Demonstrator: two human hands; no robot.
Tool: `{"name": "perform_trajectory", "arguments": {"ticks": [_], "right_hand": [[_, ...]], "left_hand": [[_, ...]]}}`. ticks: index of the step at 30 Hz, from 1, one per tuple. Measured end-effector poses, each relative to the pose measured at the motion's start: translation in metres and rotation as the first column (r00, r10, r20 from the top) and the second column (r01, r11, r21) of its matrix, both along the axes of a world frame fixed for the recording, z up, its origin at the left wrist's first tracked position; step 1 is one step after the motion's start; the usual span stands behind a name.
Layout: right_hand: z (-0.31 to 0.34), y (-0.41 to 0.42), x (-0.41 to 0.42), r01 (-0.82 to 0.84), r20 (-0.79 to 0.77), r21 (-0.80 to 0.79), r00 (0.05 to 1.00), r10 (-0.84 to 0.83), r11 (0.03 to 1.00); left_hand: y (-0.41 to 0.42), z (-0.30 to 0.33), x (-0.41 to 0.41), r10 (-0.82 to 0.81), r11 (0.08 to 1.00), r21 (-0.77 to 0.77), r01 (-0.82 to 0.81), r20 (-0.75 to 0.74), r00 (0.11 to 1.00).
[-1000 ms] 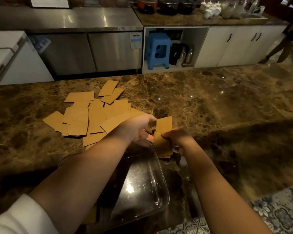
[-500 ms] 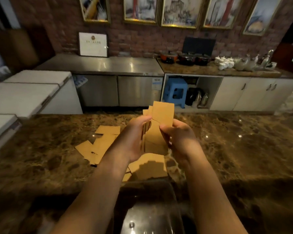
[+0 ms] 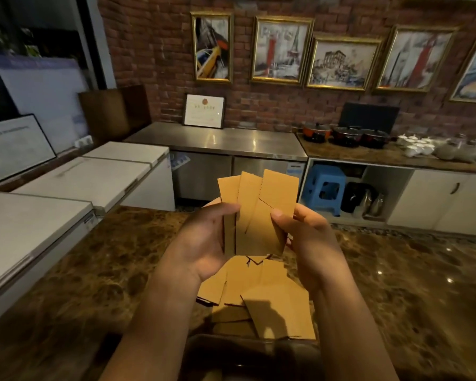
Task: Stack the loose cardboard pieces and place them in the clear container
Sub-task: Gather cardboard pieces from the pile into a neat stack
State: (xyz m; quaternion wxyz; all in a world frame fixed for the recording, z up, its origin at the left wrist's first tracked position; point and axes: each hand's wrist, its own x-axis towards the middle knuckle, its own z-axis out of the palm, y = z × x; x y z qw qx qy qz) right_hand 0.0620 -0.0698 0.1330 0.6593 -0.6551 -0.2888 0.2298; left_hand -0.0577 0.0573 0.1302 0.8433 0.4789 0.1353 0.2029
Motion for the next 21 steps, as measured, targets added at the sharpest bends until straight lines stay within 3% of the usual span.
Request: {"name": "perform_trajectory", "arguments": {"ticks": [4,8,12,15,21], "right_hand": [[-0.002,0.006,0.011,0.017,-0.069,0.018,0.998,-0.016,1.0],[-0.001,0.009,0.018,0.034,-0.094,0.072,0.995,-0.027,0.997],[-0.002,0.013,0.019,0.064,-0.094,0.133,0.994,-0.052,0.989],[-0.005,0.015,0.016,0.052,-0.038,0.158,0.998,-0.046,0.986],[-0.012,0.023,0.007,-0.06,-0.06,0.164,0.996,0.07,0.985]], "left_hand": [[0.011,-0.006,0.008,0.029,0.997,0.073,-0.029,0.002,1.0],[0.013,-0.011,0.022,0.184,0.976,0.125,-0.181,-0.01,0.983],[0.005,-0.014,0.039,0.433,0.886,0.238,-0.398,-0.116,0.894],[-0.005,-0.016,0.05,0.503,0.851,0.256,-0.459,-0.145,0.852],[-0.016,-0.014,0.052,0.242,0.97,-0.022,-0.244,-0.076,0.967]]}}
